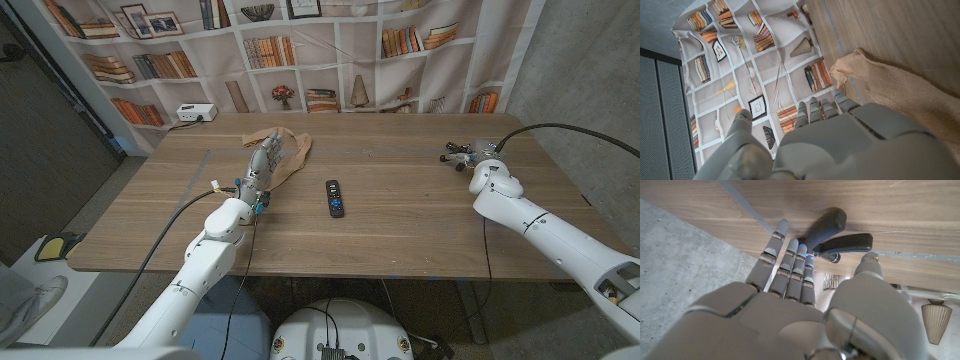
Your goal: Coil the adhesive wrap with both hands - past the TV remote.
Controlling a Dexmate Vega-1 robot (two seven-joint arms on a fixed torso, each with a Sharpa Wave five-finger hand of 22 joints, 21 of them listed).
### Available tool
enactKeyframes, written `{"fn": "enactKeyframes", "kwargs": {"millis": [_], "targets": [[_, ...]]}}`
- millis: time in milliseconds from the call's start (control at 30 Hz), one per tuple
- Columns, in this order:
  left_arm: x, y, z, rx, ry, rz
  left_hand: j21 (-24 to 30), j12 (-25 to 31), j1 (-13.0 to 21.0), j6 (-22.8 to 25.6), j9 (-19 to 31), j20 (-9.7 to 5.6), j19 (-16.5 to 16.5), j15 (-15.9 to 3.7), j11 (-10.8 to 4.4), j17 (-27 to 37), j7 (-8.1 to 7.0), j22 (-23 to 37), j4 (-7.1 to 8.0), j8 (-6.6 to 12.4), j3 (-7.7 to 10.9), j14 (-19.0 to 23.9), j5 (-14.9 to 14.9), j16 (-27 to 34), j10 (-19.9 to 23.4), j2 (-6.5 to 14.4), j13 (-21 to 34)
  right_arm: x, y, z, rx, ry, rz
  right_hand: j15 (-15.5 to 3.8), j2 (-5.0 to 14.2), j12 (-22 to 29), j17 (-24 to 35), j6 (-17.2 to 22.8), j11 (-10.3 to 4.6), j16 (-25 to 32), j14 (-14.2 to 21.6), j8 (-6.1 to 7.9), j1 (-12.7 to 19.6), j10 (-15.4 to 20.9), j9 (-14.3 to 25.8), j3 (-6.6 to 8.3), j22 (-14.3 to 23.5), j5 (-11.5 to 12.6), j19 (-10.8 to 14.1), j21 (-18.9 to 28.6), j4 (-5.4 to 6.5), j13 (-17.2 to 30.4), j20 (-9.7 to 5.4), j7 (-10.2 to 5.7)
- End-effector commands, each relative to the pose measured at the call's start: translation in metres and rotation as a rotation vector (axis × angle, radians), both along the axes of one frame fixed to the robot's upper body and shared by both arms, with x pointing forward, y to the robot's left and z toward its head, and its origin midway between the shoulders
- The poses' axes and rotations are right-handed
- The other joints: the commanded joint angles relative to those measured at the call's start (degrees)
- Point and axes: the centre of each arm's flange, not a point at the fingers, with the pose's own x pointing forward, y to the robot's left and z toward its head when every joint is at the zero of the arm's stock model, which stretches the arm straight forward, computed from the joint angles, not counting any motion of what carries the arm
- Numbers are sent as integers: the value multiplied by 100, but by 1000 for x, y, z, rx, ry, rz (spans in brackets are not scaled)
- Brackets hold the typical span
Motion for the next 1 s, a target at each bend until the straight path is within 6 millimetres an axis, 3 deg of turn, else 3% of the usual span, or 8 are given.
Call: {"fn": "enactKeyframes", "kwargs": {"millis": [33, 567, 1000], "targets": [[-3, 5, 0, 1, -7, 6, 1, 23, 18, -12, 11, 21, 9, -25, -2, 12, 14, 24, -23, 40, 11, -23, 20, 29, 44, 47, 28, 1, 5, 4, 12, 3, -17, 6, -7, -4, 11, 50, 7, 13, 38, -2, -91, 57, 9, -34, 14, 3, 51, 40, 46, 9, -22, 19], [-3, 8, -3, -1, 0, 3, 0, 23, 29, -1, 10, 23, 8, -18, -15, 12, 5, 24, -26, 58, 11, -26, 20, 27, 48, 54, 29, 6, 11, 8, 14, 33, -54, 39, 87, -12, -6, 153, 55, 10, 162, 0, -436, 179, 14, -130, 24, 59, 95, 51, 247, 6, 4, 47], [-2, 10, -3, 0, 2, 0, 3, 21, 34, 0, 9, 10, 14, -19, -6, 12, 7, 24, -27, 65, 8, -28, 20, 26, 45, 54, 30, 10, 11, 8, 5, 59, -89, 53, 113, -69, -27, 139, 40, -54, 106, -31, -405, 125, 11, -125, 26, 99, 15, 13, 231, 6, 73, 41]]}}
